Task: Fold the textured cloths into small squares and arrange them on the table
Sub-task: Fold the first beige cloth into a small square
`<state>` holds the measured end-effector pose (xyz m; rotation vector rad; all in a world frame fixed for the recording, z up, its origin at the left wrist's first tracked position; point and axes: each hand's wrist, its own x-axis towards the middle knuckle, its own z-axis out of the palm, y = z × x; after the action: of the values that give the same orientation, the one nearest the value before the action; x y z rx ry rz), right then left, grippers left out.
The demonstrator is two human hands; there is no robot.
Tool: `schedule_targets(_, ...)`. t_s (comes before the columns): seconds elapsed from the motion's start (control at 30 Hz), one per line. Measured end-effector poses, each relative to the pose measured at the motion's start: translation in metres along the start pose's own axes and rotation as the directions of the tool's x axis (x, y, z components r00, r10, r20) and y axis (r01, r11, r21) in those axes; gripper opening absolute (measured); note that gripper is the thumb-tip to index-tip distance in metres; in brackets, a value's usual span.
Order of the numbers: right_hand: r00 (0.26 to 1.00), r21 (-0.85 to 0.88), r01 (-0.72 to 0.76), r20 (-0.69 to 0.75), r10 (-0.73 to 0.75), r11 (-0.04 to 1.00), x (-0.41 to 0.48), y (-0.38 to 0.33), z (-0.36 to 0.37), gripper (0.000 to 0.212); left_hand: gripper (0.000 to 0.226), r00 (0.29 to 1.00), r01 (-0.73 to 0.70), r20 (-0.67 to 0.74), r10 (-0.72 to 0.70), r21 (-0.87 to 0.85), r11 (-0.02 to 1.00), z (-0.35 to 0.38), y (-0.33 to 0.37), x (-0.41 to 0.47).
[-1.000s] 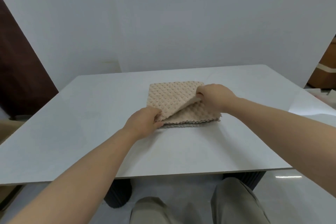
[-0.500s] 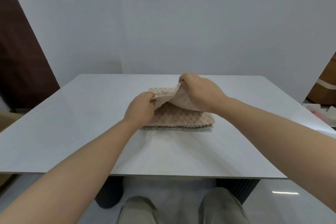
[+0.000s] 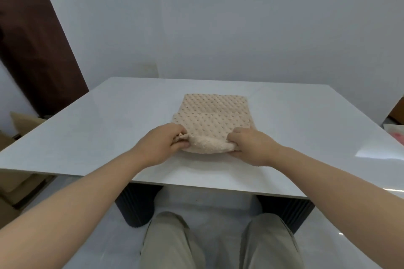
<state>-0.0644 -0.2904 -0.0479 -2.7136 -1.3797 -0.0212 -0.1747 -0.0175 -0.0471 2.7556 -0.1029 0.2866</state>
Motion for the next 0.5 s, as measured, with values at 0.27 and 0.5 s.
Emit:
schedule_targets(0.27,0.998,-0.010,0.013,0.063,-0.012,1.000,-0.030,-0.014,0.010,0.020,0.019,0.991,-0.008,0.130,0.013,-0.043,0.999,0.005,-0.002,-0.041)
schedule_targets(0.5,0.982,0.231,-0.004,0.186,-0.040,0.973,-0.039,-0.013,0.004,0.050,0.028,0.957,0.166,0.264,-0.120,-0.160,0.973,-0.005,-0.002,-0.039)
